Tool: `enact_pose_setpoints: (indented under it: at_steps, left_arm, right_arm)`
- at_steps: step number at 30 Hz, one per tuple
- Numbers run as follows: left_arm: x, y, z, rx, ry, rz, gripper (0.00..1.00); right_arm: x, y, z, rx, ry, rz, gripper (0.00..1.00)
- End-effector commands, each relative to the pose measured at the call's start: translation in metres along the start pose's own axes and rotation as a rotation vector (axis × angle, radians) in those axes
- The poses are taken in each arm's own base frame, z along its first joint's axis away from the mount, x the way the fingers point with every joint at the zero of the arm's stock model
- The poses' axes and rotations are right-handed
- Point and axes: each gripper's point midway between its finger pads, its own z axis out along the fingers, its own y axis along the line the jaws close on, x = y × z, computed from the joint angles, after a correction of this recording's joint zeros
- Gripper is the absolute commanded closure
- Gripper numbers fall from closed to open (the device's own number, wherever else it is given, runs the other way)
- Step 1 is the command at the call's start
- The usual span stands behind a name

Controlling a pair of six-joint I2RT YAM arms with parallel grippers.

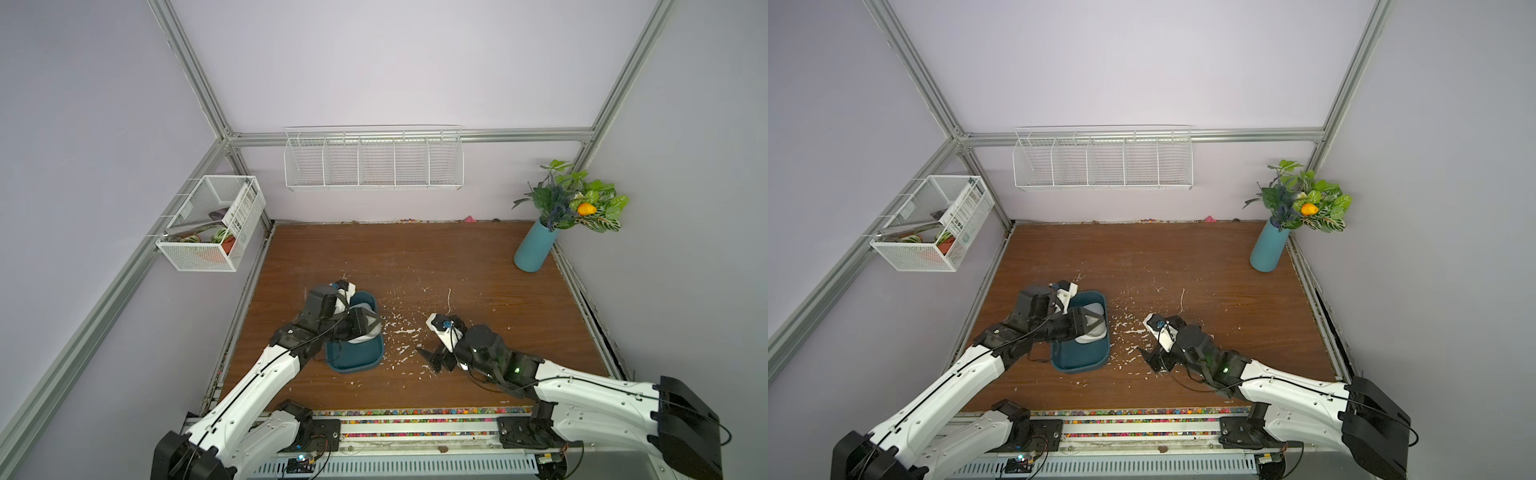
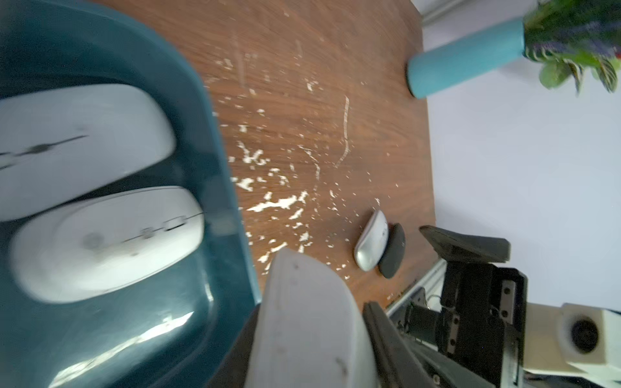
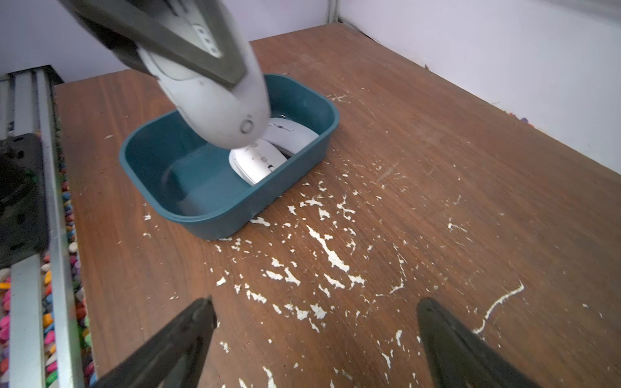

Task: Put the mouse in the storage box
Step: Pick up the mouse from the center of the board, then place the mouse in the storage box.

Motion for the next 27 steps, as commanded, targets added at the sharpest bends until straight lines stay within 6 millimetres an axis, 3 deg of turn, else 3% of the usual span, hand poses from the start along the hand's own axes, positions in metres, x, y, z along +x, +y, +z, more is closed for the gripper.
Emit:
enact_pose_setpoints:
  at_steps: [1, 4, 7, 17, 19, 23, 27]
  left_arm:
    - [0.007, 0.034, -0.007, -0.163, -0.01, -0.078, 0.93]
    - [0.014, 0.052, -0.002, -0.235, 0.018, -0.132, 0.93]
    - [0.029, 0.057, 0.014, -0.192, 0.08, -0.156, 0.93]
    - [0.045, 0.068, 0.052, -0.086, 0.133, -0.187, 0.83]
    - [0.044, 0.068, 0.054, -0.077, 0.129, -0.181, 0.72]
    - [0.045, 0.073, 0.055, -0.109, 0.139, -0.183, 0.38]
    - [0.041, 0.085, 0.046, -0.207, 0.114, -0.188, 0.22]
  right_arm:
    - [-0.015, -0.021, -0.006, 0.076, -0.08, 0.094, 0.02]
    - [-0.012, -0.036, -0.007, 0.111, -0.079, 0.15, 0.02]
    - [-0.009, -0.047, -0.009, 0.147, -0.077, 0.189, 0.02]
    - [-0.008, -0.047, -0.012, 0.141, -0.09, 0.197, 0.02]
    - [-0.008, -0.047, -0.012, 0.14, -0.092, 0.197, 0.02]
    - [-0.007, -0.047, -0.012, 0.14, -0.089, 0.197, 0.02]
    - [-0.007, -0.049, -0.013, 0.149, -0.089, 0.203, 0.02]
